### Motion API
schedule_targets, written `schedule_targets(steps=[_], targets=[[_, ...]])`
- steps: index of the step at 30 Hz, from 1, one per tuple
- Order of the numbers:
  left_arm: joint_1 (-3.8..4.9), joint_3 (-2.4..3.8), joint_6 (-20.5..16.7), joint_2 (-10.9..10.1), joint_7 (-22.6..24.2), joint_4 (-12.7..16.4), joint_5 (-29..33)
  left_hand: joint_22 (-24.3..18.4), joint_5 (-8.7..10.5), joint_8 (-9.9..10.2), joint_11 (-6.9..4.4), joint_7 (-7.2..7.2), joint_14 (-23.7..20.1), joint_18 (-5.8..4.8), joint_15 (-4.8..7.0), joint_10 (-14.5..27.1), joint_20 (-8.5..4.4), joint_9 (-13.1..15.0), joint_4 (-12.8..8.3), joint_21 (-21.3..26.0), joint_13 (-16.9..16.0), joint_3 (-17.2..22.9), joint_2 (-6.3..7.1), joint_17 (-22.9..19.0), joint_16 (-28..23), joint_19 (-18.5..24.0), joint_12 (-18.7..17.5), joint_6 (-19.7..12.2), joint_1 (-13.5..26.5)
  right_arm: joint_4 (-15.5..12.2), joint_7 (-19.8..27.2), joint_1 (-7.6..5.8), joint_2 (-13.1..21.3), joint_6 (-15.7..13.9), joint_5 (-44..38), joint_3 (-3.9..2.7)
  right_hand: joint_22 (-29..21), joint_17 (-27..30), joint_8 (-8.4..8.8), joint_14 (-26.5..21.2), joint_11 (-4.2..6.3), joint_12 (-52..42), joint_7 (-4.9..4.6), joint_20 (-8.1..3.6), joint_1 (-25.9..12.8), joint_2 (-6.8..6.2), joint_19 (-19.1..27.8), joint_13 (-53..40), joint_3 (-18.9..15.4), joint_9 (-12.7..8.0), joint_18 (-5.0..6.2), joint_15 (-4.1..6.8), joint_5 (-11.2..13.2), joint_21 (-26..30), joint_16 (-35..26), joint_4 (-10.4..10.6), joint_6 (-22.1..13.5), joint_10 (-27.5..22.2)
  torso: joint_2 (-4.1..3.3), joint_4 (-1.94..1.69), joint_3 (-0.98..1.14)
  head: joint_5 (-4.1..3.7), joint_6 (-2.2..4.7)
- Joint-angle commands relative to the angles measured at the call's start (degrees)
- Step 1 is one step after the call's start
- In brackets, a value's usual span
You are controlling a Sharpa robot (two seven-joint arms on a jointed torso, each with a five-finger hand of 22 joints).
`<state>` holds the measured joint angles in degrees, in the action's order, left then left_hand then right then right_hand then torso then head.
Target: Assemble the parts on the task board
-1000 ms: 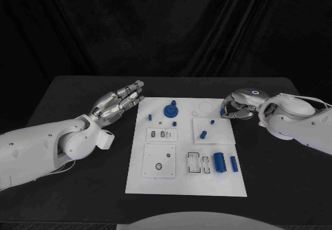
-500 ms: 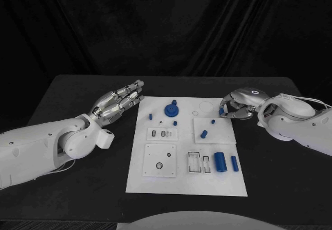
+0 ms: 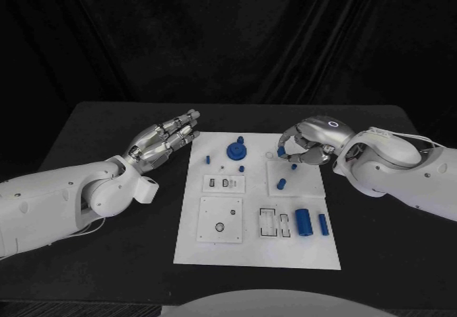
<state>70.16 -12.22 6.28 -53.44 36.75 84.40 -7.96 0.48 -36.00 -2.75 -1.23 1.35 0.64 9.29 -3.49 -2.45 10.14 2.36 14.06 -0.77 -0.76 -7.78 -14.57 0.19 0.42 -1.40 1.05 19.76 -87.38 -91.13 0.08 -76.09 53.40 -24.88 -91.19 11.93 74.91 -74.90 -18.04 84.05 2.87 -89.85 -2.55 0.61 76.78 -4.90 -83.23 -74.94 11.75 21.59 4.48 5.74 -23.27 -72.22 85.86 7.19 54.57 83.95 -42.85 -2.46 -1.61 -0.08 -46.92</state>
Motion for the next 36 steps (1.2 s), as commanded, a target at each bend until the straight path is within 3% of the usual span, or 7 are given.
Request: schedule_targets(steps=[1, 8, 12, 17, 22, 28, 36], targets=[[-0.06, 0.04, 0.5, 0.1, 0.4, 0.1, -0.2, 0.1, -0.32, -0.1, 0.48, 0.03, -0.1, 1.00, -0.37, 0.0, 0.37, 0.0, 0.1, -0.2, 0.1, 0.3, -0.03, 0.1, 0.0, 0.2, -0.1, -0.3, -0.4, -1.1, -2.3, -0.04, -1.2, -0.4, -0.3, -0.03, 9.5, -9.7, -1.29, 4.8, 0.16, -0.1, 0.65, -0.32, -0.5, 0.17, 0.0, -15.1, 0.5, 4.7, -0.57, 0.49, -0.4, 0.5, -0.3, 0.0, 0.9, 6.1, 0.03, -0.18, -0.09, 0.05, -0.17], [-0.06, 0.04, 0.5, 0.3, 0.4, -0.1, -0.2, 0.1, -0.32, -0.1, 0.48, 0.03, -0.1, 1.00, -0.37, 0.0, 0.37, 0.0, 0.1, -0.2, 0.1, 0.3, -0.03, 0.1, 0.0, 0.2, -0.1, -0.3, -0.4, -1.4, -3.4, 0.46, -5.4, 0.5, -0.3, -0.02, 9.4, -9.5, -1.24, 4.7, -0.03, -0.1, 0.34, -0.27, -0.3, 0.12, 0.1, -15.1, 0.8, 4.9, -0.52, 0.38, -1.1, 0.8, -0.4, -0.4, 0.7, 6.1, -0.09, -0.31, -0.19, -0.19, -0.08], [-0.06, 0.03, 0.6, 0.6, 0.4, -0.2, -0.2, 0.1, -0.32, -0.1, 0.48, 0.03, -0.1, 1.00, -0.37, 0.0, 0.37, 0.0, 0.1, -0.2, 0.1, 0.3, -0.03, 0.1, 0.0, 0.2, -0.1, -0.3, -0.4, -0.7, -4.0, 0.91, -8.0, 0.7, -1.2, -0.02, 9.4, -9.5, -1.24, 4.7, -0.16, -0.1, 0.20, -0.21, -0.2, 0.06, 0.1, -15.1, 1.0, 5.1, -0.51, 0.28, -1.7, 0.9, -0.5, -0.6, 0.6, 6.1, -0.12, -0.17, -0.12, -0.13, -0.06], [-0.06, 0.03, 0.6, 0.8, 0.4, -0.2, -0.2, 0.1, -0.32, -0.1, 0.48, 0.03, -0.1, 1.00, -0.37, 0.0, 0.37, 0.0, 0.1, -0.2, 0.1, 0.3, -0.03, 0.1, 0.0, 0.2, -0.1, -0.3, -0.4, 0.2, -5.4, 1.59, -10.6, 1.7, -2.0, -0.02, 9.4, -9.3, -1.19, 4.7, -0.20, -0.1, 0.13, -0.19, -0.2, 0.02, 0.2, -15.1, 1.0, 5.1, -0.45, 0.26, -1.8, 1.2, -0.6, -0.6, 0.5, 6.1, -0.08, -0.31, -0.10, -0.16, -0.13], [-0.06, 0.03, 0.6, 0.8, 0.4, -0.3, -0.2, 0.1, -0.32, -0.1, 0.51, 0.06, -0.1, 1.01, -0.40, 0.0, 0.41, 0.0, 0.0, -0.2, 0.1, 0.5, -0.02, 0.1, 0.0, 0.2, -0.1, -0.3, -0.4, 0.5, -6.6, 2.21, -12.0, 3.0, -2.3, -0.02, 9.2, -9.1, -1.10, 4.6, -0.29, -0.1, 0.00, -0.15, -0.4, -0.05, 0.4, -15.1, 1.0, 5.1, -0.36, 0.20, -1.9, 1.7, -0.8, -0.7, 0.4, 6.1, 0.05, -0.04, -0.09, 0.18, -0.36], [-0.06, 0.03, 0.8, 1.0, 0.4, -0.4, -0.2, 0.1, -0.32, -0.1, 0.51, 0.06, -0.1, 1.01, -0.40, 0.0, 0.41, 0.0, 0.0, -0.2, 0.1, 0.5, -0.02, 0.1, 0.0, 0.2, -0.1, -0.3, -0.4, 0.8, -8.2, 2.75, -12.9, 5.1, -2.3, -0.02, 9.1, -8.9, -1.02, 4.6, -0.40, -0.1, -0.12, -0.10, -0.5, -0.14, 0.5, -15.1, 1.0, 5.1, -0.29, 0.13, -1.8, 2.1, -0.9, -0.7, 0.3, 6.1, -0.04, -0.40, -0.11, -0.27, -0.37], [-0.06, 0.03, 0.9, 1.2, 0.5, -0.5, -0.2, 0.1, -0.32, -0.1, 0.52, 0.07, -0.1, 1.01, -0.42, 0.0, 0.42, 0.0, 0.0, -0.2, 0.1, 0.6, -0.02, 0.1, 0.0, 0.2, -0.1, -0.3, -0.5, 0.9, -10.1, 3.31, -13.4, 7.3, -2.4, -0.03, 8.9, -8.6, -0.89, 4.5, -0.51, -0.1, -0.25, -0.03, -0.5, -0.20, 0.7, -15.1, 1.1, 5.1, -0.14, 0.03, -1.7, 2.8, -1.2, -0.8, 0.2, 6.1, -0.03, -0.17, -0.08, -0.07, -0.43]])
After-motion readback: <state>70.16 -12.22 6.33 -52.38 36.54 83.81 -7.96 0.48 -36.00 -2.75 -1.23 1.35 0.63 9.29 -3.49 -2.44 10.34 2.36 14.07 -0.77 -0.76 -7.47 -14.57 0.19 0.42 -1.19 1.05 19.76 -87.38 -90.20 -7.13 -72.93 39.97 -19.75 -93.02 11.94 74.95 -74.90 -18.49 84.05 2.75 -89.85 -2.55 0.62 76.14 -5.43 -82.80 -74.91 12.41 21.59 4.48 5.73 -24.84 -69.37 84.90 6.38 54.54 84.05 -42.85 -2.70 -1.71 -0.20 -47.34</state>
